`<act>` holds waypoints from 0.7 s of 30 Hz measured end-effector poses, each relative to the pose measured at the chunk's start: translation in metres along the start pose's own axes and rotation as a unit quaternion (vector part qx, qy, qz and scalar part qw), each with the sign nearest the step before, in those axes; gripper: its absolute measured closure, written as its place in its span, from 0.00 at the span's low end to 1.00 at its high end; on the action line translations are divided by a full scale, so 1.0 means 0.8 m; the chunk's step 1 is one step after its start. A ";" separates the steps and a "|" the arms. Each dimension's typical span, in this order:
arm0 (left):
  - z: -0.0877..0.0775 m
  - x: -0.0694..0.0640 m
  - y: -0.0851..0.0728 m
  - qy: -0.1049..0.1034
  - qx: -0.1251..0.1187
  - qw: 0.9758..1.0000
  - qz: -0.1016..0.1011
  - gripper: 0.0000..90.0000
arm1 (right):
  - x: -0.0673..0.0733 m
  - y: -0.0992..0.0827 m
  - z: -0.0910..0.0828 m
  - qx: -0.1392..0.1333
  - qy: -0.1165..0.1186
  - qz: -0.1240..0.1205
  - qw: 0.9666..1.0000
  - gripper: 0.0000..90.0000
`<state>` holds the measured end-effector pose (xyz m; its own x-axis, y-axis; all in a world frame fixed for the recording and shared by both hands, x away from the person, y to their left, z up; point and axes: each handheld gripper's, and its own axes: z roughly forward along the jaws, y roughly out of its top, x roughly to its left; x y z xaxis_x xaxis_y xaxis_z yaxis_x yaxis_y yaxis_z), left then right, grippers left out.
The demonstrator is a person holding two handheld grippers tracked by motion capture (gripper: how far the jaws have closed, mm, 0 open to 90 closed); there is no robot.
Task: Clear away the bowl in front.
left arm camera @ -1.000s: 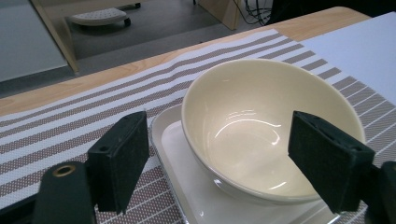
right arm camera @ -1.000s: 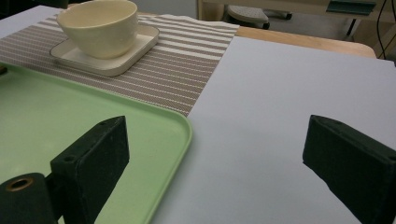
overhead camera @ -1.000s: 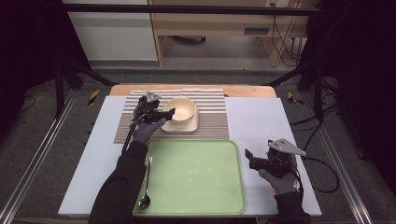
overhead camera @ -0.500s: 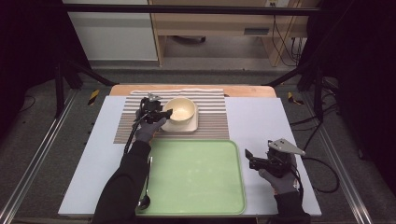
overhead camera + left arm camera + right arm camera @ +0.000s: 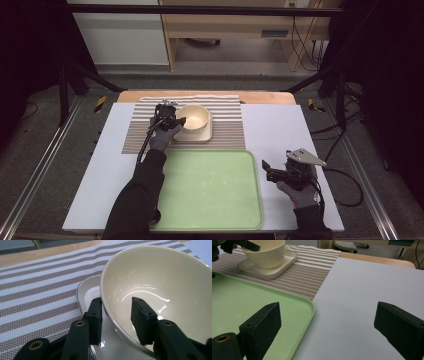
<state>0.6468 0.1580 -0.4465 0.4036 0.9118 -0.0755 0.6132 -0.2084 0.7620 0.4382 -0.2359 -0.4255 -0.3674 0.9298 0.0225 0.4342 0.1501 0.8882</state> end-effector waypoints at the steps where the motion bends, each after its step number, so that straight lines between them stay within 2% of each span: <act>1: 0.000 -0.001 0.000 0.004 -0.003 1.000 -0.005 0.71 | 0.000 0.000 0.000 0.000 0.000 0.001 1.000 0.08; 5: 0.000 -0.001 0.001 0.013 -0.001 1.000 -0.017 0.78 | 0.000 0.000 0.000 0.001 -0.001 -0.001 1.000 0.08; 10: -0.001 -0.002 0.001 0.029 0.004 0.999 -0.017 0.88 | 0.001 0.000 0.001 0.002 -0.001 0.000 1.000 0.08; 18: -0.003 -0.002 0.001 0.019 -0.004 0.999 -0.025 0.91 | 0.001 0.000 0.001 0.003 -0.002 0.000 1.000 0.08; 21: -0.008 -0.008 0.003 0.024 -0.010 1.000 -0.012 0.91 | 0.001 0.000 0.001 0.004 -0.002 0.003 1.000 0.08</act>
<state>0.6416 0.1538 -0.4402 0.3553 0.9325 -0.0640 0.6083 -0.1787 0.7733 0.4384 -0.2351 -0.4258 -0.3616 0.9320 0.0261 0.4429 0.1471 0.8844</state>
